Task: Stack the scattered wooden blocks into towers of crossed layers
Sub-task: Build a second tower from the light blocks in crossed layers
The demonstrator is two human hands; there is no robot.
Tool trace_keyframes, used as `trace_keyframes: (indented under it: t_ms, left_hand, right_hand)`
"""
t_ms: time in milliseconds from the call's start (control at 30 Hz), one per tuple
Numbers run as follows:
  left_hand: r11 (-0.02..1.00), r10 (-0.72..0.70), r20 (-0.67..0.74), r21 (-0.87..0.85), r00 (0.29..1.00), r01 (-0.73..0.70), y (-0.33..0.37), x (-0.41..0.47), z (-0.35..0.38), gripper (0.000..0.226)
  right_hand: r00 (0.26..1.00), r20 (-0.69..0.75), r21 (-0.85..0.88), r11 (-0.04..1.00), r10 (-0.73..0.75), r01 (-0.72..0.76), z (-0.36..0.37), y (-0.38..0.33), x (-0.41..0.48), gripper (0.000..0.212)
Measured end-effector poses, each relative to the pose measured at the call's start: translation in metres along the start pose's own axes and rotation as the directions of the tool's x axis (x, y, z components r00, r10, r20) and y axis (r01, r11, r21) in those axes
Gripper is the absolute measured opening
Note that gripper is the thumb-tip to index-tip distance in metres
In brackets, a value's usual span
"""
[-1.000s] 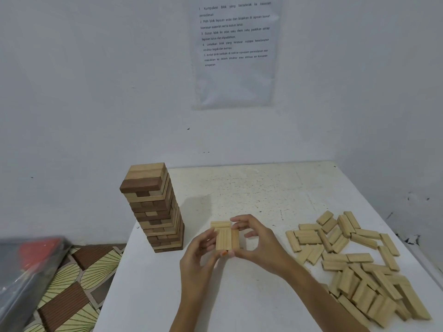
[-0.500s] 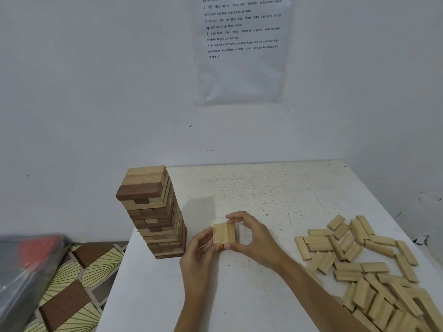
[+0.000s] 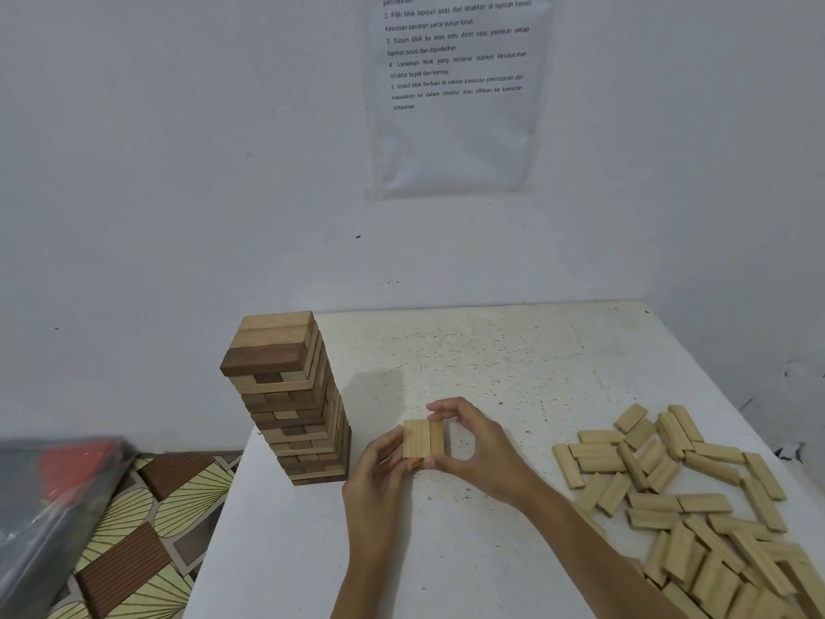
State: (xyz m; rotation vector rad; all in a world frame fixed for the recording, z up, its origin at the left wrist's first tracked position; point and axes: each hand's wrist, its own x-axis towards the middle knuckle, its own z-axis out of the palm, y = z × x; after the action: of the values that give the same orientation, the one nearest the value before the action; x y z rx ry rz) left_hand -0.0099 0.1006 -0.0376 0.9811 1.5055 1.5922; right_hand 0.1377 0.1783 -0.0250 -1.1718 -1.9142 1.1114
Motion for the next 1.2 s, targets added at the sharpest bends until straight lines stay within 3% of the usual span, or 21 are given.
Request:
trace_keyframes:
  t_ms: [333,533,667,1200]
  left_hand:
    - [0.989,0.084,0.014,0.121,0.996,-0.085,0.005,-0.004,0.003,0.037]
    - [0.999,-0.007,-0.026,-0.047,1.000,0.006,0.011,-0.005,0.006,0.021]
    - [0.999,0.014,-0.034,-0.050,0.999,-0.015,0.009,-0.003,0.004,0.031]
    - [0.999,0.039,-0.029,-0.013,0.999,-0.039,-0.001,0.002,0.001,0.029]
  right_hand:
    - [1.000,0.021,-0.004,1.000,0.008,-0.008,0.001,-0.001,-0.001,0.066]
    - [0.999,0.031,-0.020,1.000,0.019,-0.019,0.002,-0.003,-0.003,0.072]
    - [0.999,0.028,-0.025,0.999,0.022,-0.021,0.004,-0.002,-0.001,0.070]
    - [0.999,0.040,-0.029,0.999,0.028,-0.027,0.001,-0.006,0.002,0.068]
